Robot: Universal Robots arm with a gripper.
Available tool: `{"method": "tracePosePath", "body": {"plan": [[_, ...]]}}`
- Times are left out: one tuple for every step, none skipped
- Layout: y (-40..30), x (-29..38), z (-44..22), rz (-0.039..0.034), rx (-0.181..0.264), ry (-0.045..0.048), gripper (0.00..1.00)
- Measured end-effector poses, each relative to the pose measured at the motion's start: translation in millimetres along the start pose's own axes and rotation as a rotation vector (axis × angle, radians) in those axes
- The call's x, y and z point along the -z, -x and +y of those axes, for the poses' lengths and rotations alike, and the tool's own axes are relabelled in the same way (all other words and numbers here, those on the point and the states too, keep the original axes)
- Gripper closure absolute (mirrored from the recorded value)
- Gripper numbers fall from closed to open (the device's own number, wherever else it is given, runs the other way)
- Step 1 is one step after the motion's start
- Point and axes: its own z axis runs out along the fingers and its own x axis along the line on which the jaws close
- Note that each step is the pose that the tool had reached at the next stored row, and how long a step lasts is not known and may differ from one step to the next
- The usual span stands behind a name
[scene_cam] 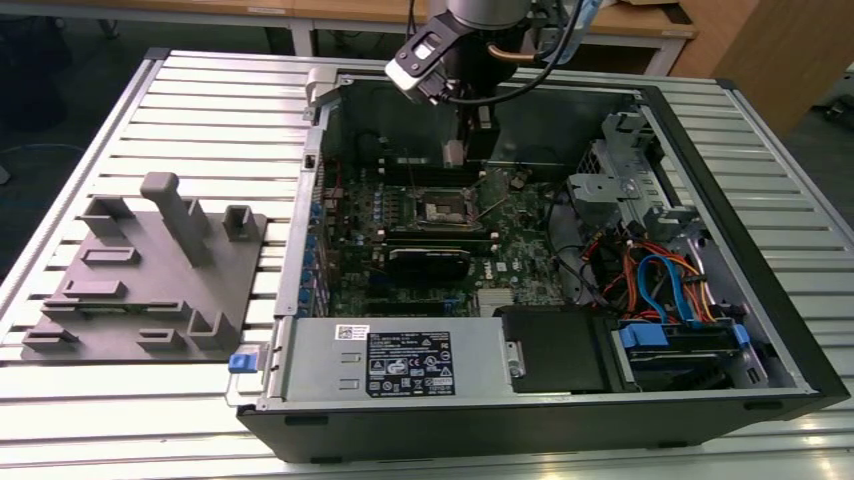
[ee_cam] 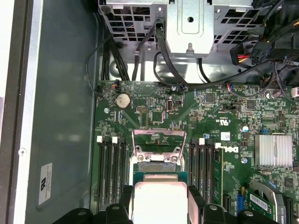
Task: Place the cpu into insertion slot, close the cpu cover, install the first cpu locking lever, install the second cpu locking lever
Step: 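Place the cpu into insertion slot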
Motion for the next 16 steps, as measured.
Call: {"method": "tracePosePath", "body": {"plan": [[0.0, -0.1, -0.3, 0.0, 0.0, -0.0001, 0.46], [0.0, -0.5, -0.6, 0.0001, 0.0, -0.0002, 0.46], [0.0, -1.0, -1.0, 0.0001, 0.0, -0.0006, 0.46], [0.0, -1.5, -1.6, -0.0001, 0.0, -0.0013, 0.46], [0.0, -2.4, -2.1, 0.0, 0.0, -0.0019, 0.46], [0.1, -3.8, -2.2, 0.0, 0.0, -0.0029, 0.46], [0.1, -5.6, -2.6, 0.0, 0.0, -0.004, 0.46], [0.2, -7.3, -2.9, 0.0, 0.0, -0.0051, 0.46], [0.2, -9.1, -3.2, -0.0001, 0.0, -0.0058, 0.46], [0.3, -12.6, -4.0, -0.0001, 0.0, -0.0072, 0.46], [0.4, -14.4, -4.6, -0.0002, 0.0, -0.0077, 0.46], [0.4, -16.4, -5.2, -0.0001, 0.0, -0.0079, 0.46], [0.4, -18.1, -5.7, 0.0, 0.0, -0.0081, 0.46], [0.5, -19.9, -5.9, 0.0, 0.0, -0.0083, 0.46], [0.5, -21.7, -6.2, 0.0, 0.0, -0.0083, 0.46], [0.6, -23.5, -6.6, 0.0, 0.0, -0.0083, 0.46]]}}
